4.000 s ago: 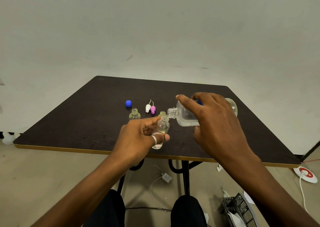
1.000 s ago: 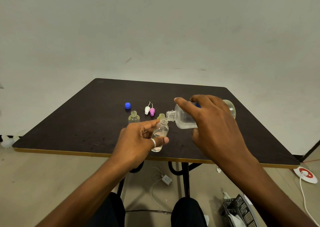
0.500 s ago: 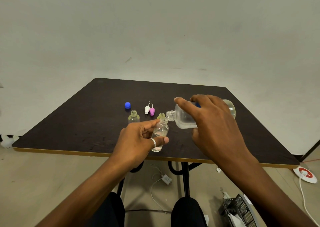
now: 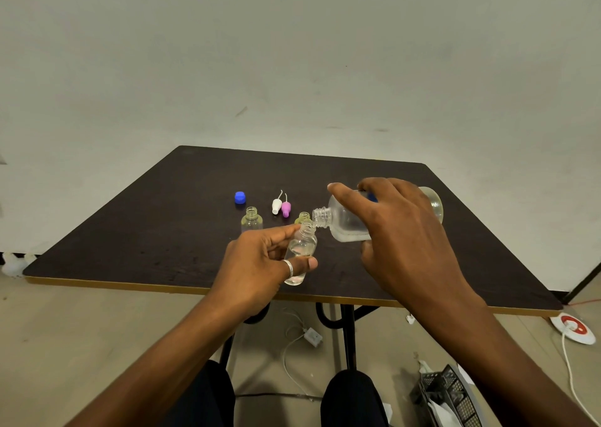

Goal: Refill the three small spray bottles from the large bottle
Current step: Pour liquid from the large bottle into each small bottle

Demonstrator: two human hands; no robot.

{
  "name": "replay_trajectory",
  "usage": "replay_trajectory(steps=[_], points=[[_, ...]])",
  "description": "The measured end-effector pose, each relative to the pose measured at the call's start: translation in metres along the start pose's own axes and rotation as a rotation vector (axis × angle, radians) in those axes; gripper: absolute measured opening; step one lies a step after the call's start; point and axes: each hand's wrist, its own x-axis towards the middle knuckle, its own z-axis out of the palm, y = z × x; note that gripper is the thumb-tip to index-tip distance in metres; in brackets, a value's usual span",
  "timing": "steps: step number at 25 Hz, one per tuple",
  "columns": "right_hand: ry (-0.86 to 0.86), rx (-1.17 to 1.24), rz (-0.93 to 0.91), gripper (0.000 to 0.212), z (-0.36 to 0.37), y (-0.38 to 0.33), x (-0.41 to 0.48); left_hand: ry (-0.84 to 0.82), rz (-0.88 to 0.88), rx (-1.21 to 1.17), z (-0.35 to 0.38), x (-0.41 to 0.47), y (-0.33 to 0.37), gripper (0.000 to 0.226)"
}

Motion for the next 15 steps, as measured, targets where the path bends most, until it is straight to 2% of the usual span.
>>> replay_trajectory(steps=[15], points=[[-0.003,0.007,-0.004,0.087,0.0008,0.0006,0.0001,-0.003,-0.014,-0.018,0.0007,0.0002,-0.0007,0.060]])
